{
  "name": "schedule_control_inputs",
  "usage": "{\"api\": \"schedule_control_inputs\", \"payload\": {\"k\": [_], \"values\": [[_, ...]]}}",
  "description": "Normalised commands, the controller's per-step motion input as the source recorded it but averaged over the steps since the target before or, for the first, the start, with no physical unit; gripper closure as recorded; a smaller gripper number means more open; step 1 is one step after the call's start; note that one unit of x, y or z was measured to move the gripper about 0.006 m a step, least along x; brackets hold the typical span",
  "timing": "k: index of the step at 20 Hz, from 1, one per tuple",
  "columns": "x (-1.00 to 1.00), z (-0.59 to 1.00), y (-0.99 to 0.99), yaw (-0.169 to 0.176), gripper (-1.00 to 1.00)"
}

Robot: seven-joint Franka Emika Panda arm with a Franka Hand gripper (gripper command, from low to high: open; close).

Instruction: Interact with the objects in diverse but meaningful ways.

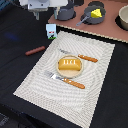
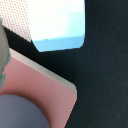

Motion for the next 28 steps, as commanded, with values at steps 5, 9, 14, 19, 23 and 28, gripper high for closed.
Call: {"api": "schedule_control_inputs", "payload": {"k": [5, 9, 14, 19, 23, 28], "values": [[0.51, -0.09, 0.2, -0.009, -1.0], [0.52, -0.12, 0.13, -0.024, -1.0], [0.58, -0.13, 0.1, -0.034, -1.0], [0.57, -0.16, 0.08, -0.036, -1.0], [0.41, -0.23, 0.09, -0.027, -1.0], [0.25, -0.3, 0.18, -0.007, -1.0]]}}
